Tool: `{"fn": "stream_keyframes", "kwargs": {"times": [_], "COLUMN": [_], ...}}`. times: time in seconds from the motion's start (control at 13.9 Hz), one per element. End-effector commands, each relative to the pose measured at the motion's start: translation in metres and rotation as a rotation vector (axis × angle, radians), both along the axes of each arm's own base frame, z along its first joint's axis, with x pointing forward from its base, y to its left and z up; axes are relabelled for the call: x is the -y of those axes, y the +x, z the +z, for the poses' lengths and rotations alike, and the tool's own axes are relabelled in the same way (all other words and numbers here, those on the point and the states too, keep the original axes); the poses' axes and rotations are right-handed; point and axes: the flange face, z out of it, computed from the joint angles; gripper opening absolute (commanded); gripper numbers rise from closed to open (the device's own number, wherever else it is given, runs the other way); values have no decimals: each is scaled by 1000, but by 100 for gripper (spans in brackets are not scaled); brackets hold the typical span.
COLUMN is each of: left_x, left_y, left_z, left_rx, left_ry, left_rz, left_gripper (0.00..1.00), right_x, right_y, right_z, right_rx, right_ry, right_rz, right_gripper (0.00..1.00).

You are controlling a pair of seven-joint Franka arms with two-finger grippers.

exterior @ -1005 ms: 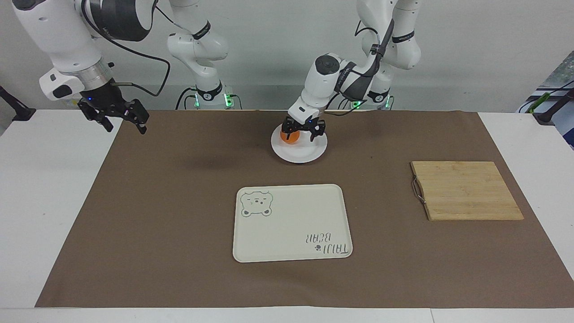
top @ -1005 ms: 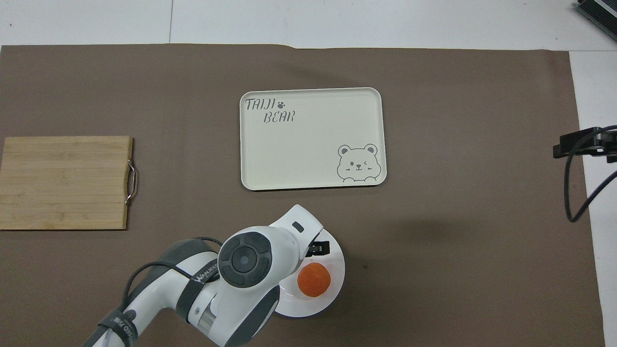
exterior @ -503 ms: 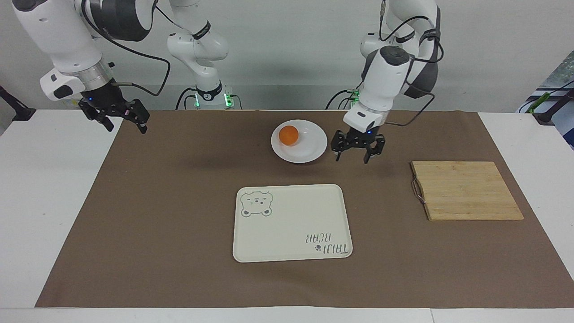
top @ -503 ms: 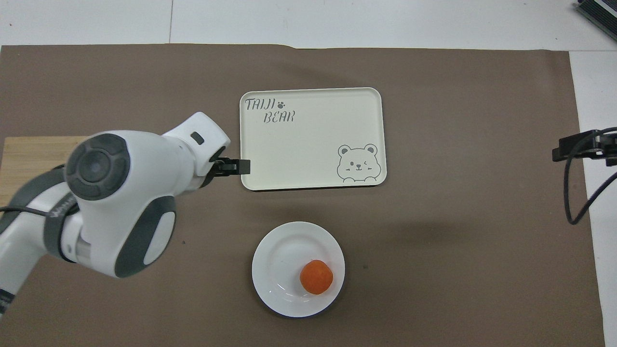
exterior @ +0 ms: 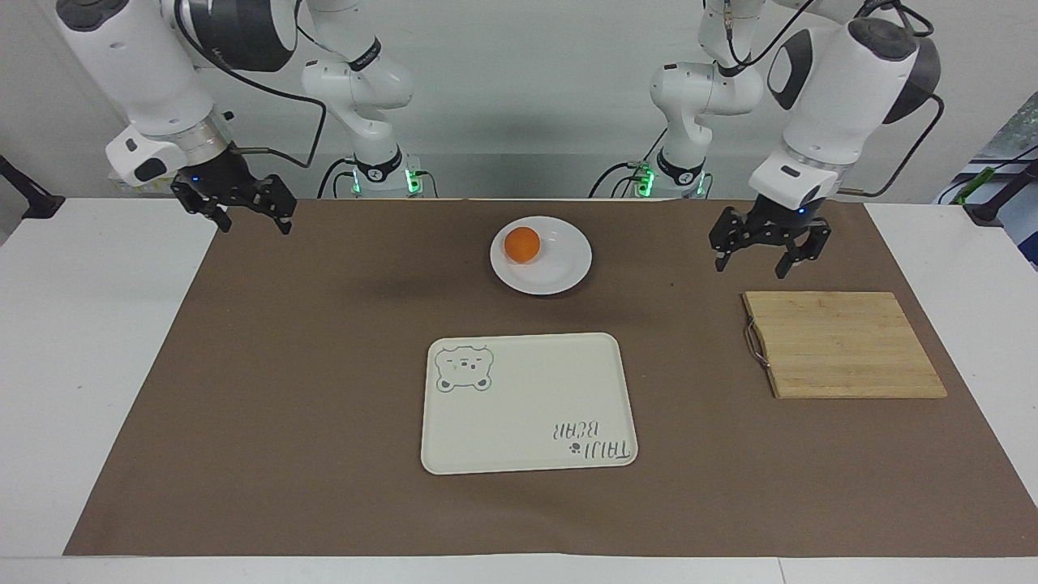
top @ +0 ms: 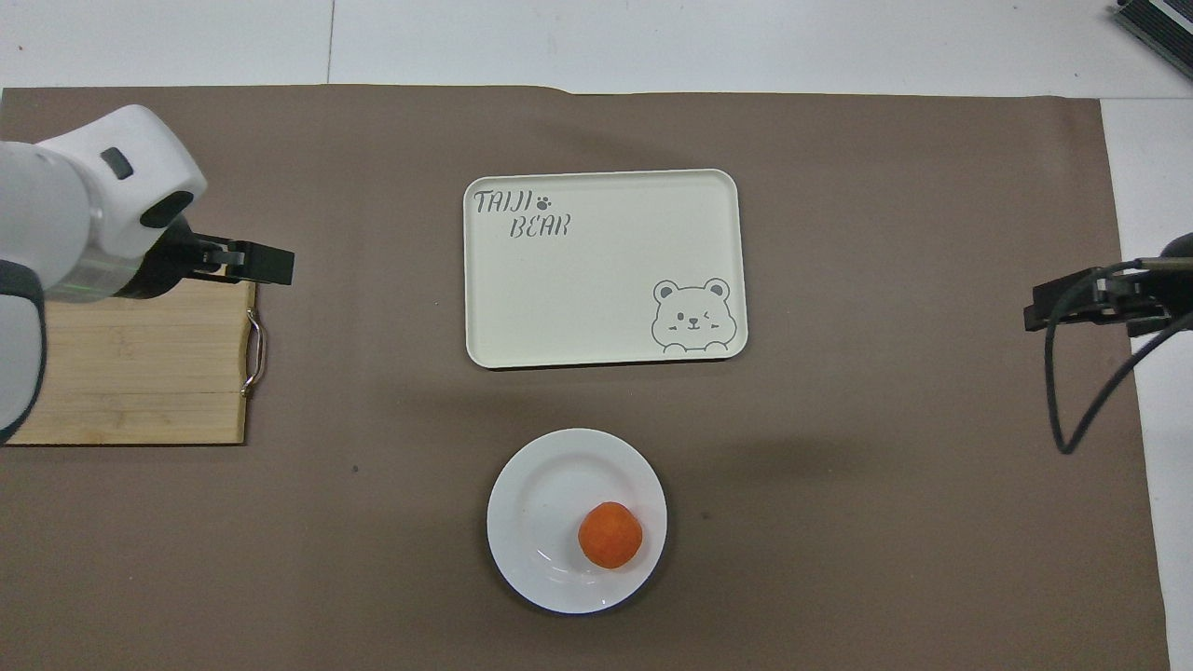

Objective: Place orange and plate with both arms
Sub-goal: 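Open the left gripper to drop the orange onto the plate, then withdraw the left gripper while the right gripper reaches the plate rim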

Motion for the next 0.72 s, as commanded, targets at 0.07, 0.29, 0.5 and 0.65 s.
{"fn": "stream_keyframes", "kwargs": {"times": [0.07,0.29,0.5,0.65], "left_x": [-53,-86,-104,-111], "left_y": [-6,-13,-14,-17], "left_z": [39,57,56,58], "left_rx": [-59,-98,-117,-127], "left_ry": [60,62,64,66], "left_rz": [-68,-57,-31,-16], "left_gripper": [100,100,100,100], "right_x": [-71,-104,-120,-139], "right_y": [-28,-40,-62,-71], "right_z": [-37,-80,-136,-161], "right_rx": [-21,-51,-59,-58], "right_ry": [24,227,358,436], "right_rz": [14,-81,-141,-150], "right_gripper": [100,100,100,100]}}
